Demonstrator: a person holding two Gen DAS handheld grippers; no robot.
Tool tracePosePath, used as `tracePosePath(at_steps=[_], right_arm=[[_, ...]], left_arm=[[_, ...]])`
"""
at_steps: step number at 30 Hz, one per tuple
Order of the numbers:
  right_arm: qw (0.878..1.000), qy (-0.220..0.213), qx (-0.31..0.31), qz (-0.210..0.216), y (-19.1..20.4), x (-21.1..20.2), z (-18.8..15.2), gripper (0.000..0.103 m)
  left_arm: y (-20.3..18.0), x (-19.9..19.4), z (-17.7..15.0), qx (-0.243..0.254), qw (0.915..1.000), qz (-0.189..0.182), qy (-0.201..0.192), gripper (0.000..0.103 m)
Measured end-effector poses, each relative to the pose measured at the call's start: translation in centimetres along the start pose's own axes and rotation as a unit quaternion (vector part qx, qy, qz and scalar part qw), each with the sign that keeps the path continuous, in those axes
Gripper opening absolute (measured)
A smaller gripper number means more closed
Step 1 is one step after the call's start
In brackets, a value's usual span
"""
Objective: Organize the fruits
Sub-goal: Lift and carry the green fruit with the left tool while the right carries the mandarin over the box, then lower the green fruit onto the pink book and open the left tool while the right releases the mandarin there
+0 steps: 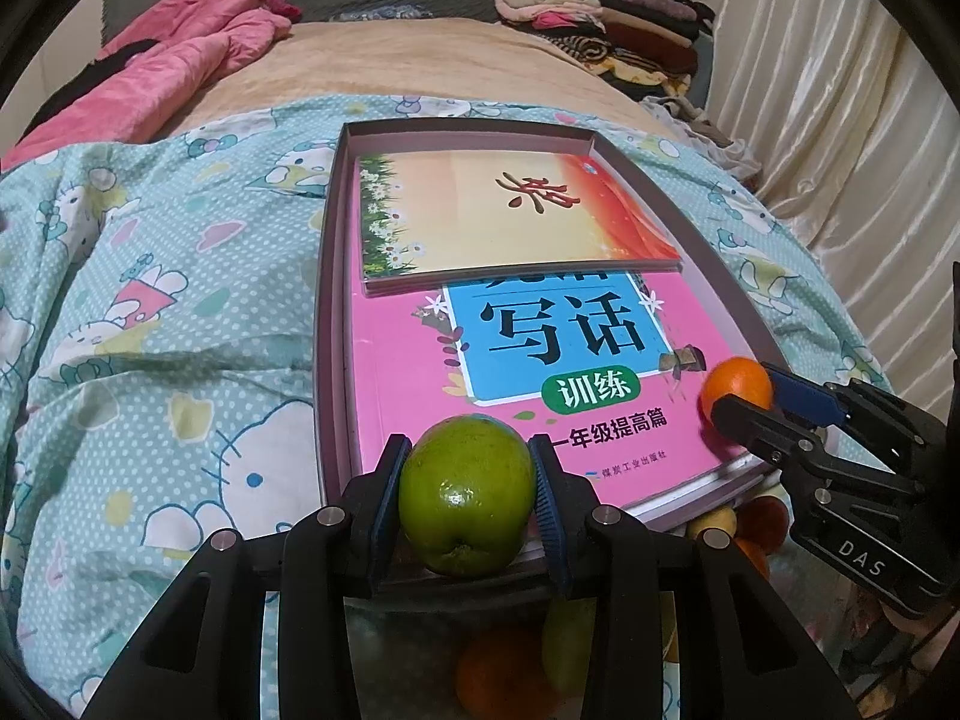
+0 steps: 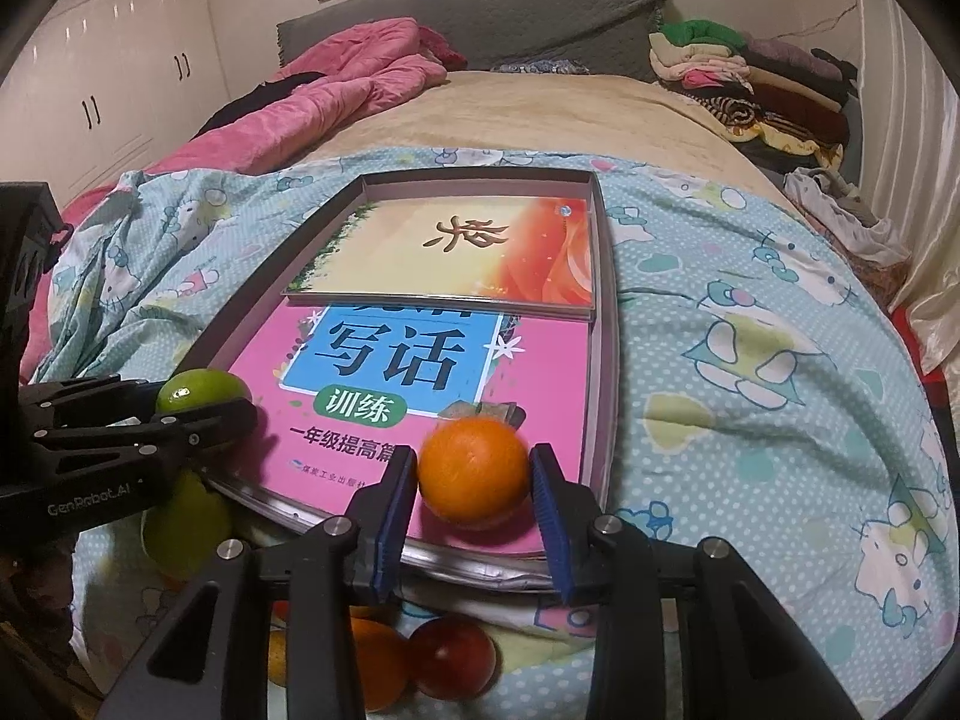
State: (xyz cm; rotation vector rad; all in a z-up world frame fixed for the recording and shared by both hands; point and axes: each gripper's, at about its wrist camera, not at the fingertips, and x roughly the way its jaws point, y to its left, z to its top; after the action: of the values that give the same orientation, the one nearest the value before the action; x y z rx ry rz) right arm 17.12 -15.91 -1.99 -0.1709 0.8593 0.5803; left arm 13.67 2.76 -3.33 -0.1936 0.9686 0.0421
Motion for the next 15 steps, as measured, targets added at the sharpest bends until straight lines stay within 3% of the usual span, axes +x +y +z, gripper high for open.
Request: tracePosePath(at_steps=[15], right_arm=[[0.999, -0.026, 0.016, 0.014, -0.31, -0.88, 0.31, 0.057]], left_arm=[[0.33, -0.66, 0.05, -0.01, 0.9999, -0.01, -0.004, 0.041]])
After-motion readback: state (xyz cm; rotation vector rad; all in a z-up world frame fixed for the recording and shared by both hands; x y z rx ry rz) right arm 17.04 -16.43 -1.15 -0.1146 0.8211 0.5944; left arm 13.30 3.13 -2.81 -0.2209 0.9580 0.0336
